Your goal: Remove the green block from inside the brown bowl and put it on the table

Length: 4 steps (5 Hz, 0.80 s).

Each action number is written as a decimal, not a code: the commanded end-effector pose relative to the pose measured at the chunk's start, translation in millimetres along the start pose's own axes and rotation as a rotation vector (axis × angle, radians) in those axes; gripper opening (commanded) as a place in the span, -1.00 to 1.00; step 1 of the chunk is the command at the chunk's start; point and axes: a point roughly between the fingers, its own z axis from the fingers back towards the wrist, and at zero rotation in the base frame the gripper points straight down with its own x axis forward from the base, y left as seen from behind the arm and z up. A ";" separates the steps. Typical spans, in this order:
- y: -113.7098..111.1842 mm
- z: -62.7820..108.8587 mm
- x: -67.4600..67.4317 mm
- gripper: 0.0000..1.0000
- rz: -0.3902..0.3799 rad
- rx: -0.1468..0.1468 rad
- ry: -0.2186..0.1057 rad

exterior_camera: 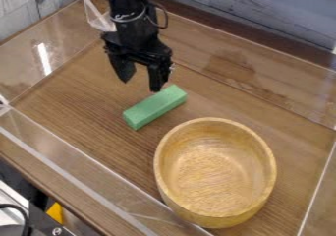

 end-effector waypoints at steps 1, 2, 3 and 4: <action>-5.3 27.3 14.8 1.00 -0.007 0.005 -0.082; -9.3 35.9 16.9 1.00 -0.005 -0.003 -0.092; -14.2 42.2 18.3 1.00 -0.008 -0.012 -0.097; -17.8 45.6 19.4 1.00 -0.009 -0.019 -0.099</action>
